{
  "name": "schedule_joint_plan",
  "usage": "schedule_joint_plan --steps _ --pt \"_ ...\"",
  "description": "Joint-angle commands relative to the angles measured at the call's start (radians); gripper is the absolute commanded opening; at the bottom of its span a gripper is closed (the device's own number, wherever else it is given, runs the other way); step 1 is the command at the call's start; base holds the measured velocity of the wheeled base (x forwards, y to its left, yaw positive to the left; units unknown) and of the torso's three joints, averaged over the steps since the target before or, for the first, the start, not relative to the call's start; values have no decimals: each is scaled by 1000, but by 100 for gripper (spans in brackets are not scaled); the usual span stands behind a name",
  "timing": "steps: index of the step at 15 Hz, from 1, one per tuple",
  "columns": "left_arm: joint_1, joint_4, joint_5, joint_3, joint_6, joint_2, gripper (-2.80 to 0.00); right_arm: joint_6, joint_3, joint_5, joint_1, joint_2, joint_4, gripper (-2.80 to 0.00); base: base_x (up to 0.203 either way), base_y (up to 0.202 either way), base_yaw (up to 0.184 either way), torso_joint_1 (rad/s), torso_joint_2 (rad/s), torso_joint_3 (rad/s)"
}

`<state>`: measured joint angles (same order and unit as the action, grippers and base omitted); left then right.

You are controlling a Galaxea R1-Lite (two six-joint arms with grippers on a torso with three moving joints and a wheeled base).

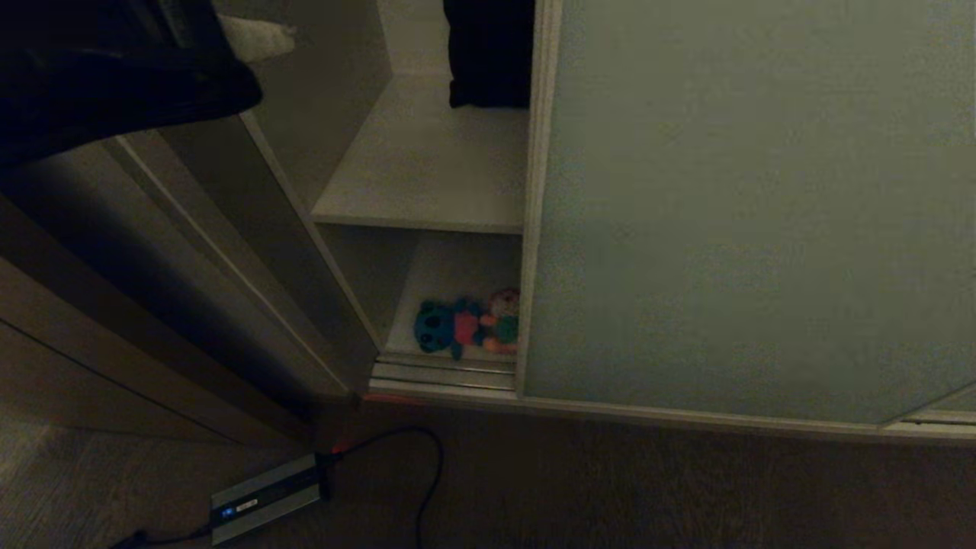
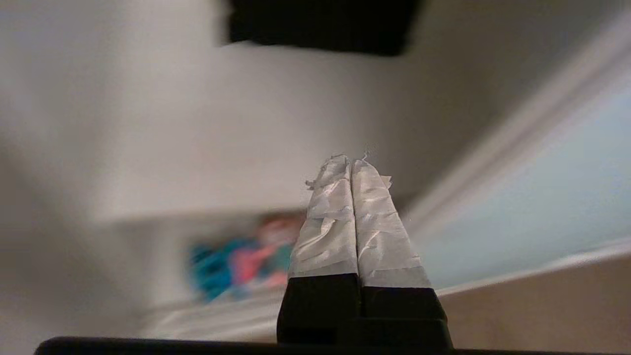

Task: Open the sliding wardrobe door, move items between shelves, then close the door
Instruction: Open the door

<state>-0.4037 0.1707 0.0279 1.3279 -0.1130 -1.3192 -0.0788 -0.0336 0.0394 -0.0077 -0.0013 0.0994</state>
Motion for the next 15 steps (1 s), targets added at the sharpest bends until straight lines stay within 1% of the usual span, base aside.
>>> schedule_joint_plan --steps 1,3,6,8,9,11,12,13,15 --pt "140 -76 -2 -40 4 162 -280 -1 0 1 0 0 0 -280 0 0 0 0 0 0" --pt "232 -122 -1 -177 16 319 -280 -1 0 1 0 0 0 -280 0 0 0 0 0 0" --pt "373 -208 7 -489 58 615 -280 -1 0 1 0 0 0 -280 0 0 0 0 0 0" --pt "422 -239 11 -728 99 815 -280 -1 0 1 0 0 0 -280 0 0 0 0 0 0" --pt "428 -241 13 -848 117 907 -280 -1 0 1 0 0 0 -280 0 0 0 0 0 0" --pt "426 -231 16 -1050 149 1043 -280 -1 0 1 0 0 0 -280 0 0 0 0 0 0" --pt "421 -228 16 -1114 165 1105 -280 0 0 1 0 0 0 -280 0 0 0 0 0 0" --pt "414 -233 17 -1153 182 1174 -280 0 0 1 0 0 0 -280 0 0 0 0 0 0" --pt "406 -232 18 -1248 243 1306 -280 1 0 1 0 0 0 -280 0 0 0 0 0 0"
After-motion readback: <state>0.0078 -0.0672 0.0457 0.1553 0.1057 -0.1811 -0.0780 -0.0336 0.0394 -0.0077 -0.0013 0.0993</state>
